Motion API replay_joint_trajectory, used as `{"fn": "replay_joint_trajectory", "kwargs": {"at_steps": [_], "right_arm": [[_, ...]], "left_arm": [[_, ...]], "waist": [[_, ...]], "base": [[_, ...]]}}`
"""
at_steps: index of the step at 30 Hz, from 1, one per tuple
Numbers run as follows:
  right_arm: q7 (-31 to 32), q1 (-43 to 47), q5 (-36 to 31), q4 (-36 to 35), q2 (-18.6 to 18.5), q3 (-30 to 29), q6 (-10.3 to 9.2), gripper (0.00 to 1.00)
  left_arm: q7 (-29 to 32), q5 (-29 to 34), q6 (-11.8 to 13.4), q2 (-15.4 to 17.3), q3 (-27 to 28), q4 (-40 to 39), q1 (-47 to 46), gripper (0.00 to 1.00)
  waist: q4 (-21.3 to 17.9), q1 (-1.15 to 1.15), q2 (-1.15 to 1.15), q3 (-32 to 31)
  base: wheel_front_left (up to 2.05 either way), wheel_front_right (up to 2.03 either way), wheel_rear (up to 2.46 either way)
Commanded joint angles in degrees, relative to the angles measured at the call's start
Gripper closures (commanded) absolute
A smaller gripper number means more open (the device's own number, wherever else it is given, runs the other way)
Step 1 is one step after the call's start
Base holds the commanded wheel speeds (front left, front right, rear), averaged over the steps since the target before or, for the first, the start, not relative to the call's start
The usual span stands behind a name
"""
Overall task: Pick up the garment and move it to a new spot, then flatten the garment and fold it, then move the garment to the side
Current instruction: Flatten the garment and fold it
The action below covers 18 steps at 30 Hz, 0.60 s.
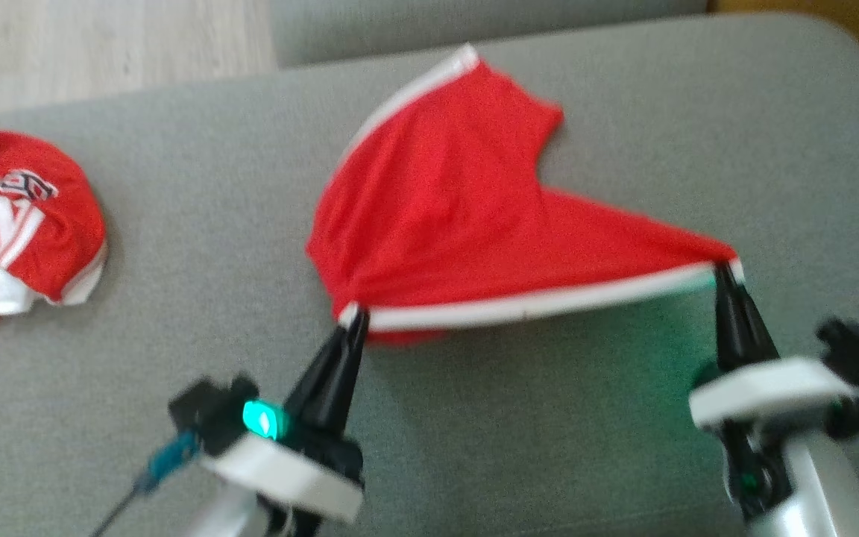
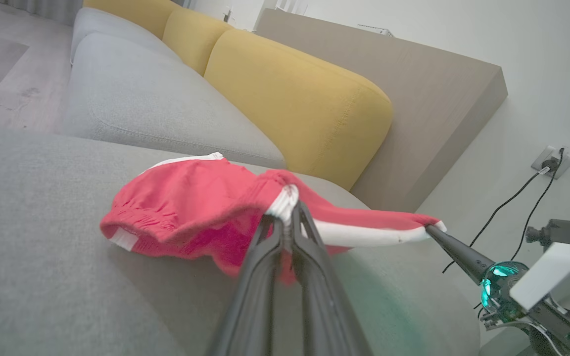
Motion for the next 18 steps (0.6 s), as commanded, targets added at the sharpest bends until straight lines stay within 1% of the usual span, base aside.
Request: {"fn": "replay_joint_trajectory", "kwargs": {"at_steps": [1, 6, 10, 14, 18], "right_arm": [[1.0, 1.2, -0.2, -4.7, 0.0, 0.4, 0.44, 1.0], [6.8, 11.7, 0.3, -18.5, 0.0, -3.6, 0.44, 1.0], [10.4, 15.8, 0.7, -25.9, 0.0, -5.9, 0.44, 1.0], [11.9, 15.4, 1.2, -27.2, 0.0, -7.3, 0.44, 1.0], [13.2, 10.3, 0.7, -25.2, 0.0, -7.6, 0.44, 1.0]], "left_arm": [[-0.7, 0.6, 0.6, 1.0, 2.8, -3.0, -0.1, 1.0], [-0.7, 1.5, 2.2, 1.4, 3.1, -8.3, 6.5, 1.0], [-0.6, 1.2, 2.7, 1.0, 2.3, -9.8, 8.4, 1.0], [-0.2, -0.1, 2.6, -0.1, 2.1, -9.3, 8.2, 1.0], [0.1, -2.1, 2.2, -2.0, 2.8, -7.4, 6.3, 1.0]], "waist": [[0.1, 0.02, 0.0, -2.4], [0.5, 0.02, 0.0, -2.8], [1.0, 0.02, 0.0, -1.3], [1.6, 0.02, 0.0, 0.4], [2.6, 0.02, 0.0, 3.3]], "base": [[0.0, 0.0, 0.0], [0.0, 0.0, 0.0], [0.0, 0.0, 0.0], [0.0, 0.0, 0.0], [0.0, 0.0, 0.0]]}}
